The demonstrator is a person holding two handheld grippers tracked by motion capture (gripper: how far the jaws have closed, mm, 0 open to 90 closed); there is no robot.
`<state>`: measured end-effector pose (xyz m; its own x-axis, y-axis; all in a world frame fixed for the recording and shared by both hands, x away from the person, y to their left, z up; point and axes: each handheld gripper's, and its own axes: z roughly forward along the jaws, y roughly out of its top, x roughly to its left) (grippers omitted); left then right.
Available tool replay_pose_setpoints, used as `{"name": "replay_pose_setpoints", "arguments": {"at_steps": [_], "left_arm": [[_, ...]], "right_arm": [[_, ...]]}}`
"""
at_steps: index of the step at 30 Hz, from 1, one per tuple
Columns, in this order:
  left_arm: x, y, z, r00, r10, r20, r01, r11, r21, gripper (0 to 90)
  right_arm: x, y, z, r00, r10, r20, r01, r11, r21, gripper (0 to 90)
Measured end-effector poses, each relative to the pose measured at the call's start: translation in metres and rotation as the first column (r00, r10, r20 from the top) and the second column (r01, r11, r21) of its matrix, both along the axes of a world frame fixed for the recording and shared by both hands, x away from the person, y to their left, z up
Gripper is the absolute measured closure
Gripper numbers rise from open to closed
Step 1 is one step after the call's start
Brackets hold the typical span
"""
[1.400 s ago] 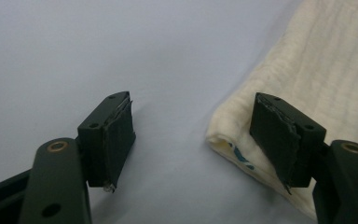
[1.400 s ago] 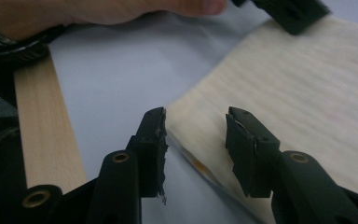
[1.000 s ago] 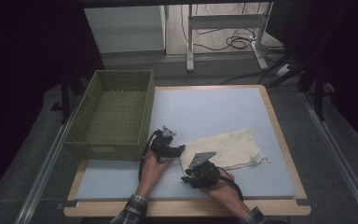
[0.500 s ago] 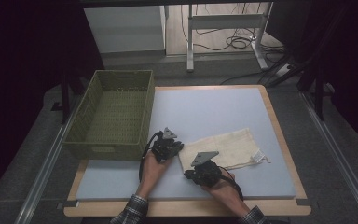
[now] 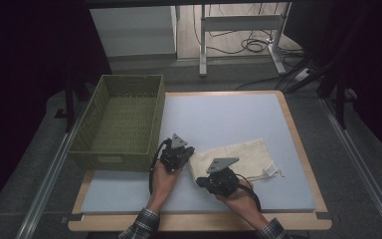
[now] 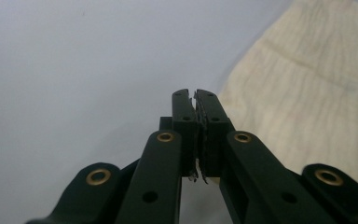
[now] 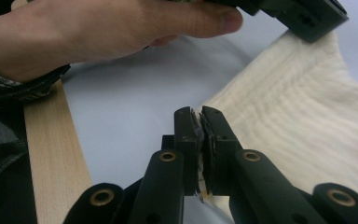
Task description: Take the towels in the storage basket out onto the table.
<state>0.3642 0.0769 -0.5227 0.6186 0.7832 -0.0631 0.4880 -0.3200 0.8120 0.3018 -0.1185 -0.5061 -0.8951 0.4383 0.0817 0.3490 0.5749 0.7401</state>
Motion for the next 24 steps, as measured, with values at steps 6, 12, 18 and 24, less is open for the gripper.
{"name": "replay_pose_setpoints", "arguments": {"at_steps": [6,12,18,24], "left_arm": [[0.010,-0.021,0.011,0.9990,-0.034,0.031,0.034,0.9993,0.013,87.2],[0.018,-0.043,0.015,0.9968,-0.064,0.048,0.064,0.9979,0.003,87.1],[0.028,-0.066,0.017,0.9923,-0.109,0.058,0.109,0.9940,0.012,86.9],[0.039,-0.089,0.019,0.9871,-0.149,0.059,0.147,0.9887,0.027,87.0]], "right_arm": [[0.004,-0.025,0.006,0.9984,-0.054,0.016,0.054,0.998,0.021,85.3],[0.008,-0.054,0.009,0.9932,-0.114,0.026,0.113,0.993,0.040,85.3],[0.011,-0.081,0.009,0.9852,-0.170,0.023,0.169,0.984,0.049,85.3],[0.014,-0.105,0.009,0.9739,-0.226,0.019,0.225,0.972,0.065,85.3]]}}
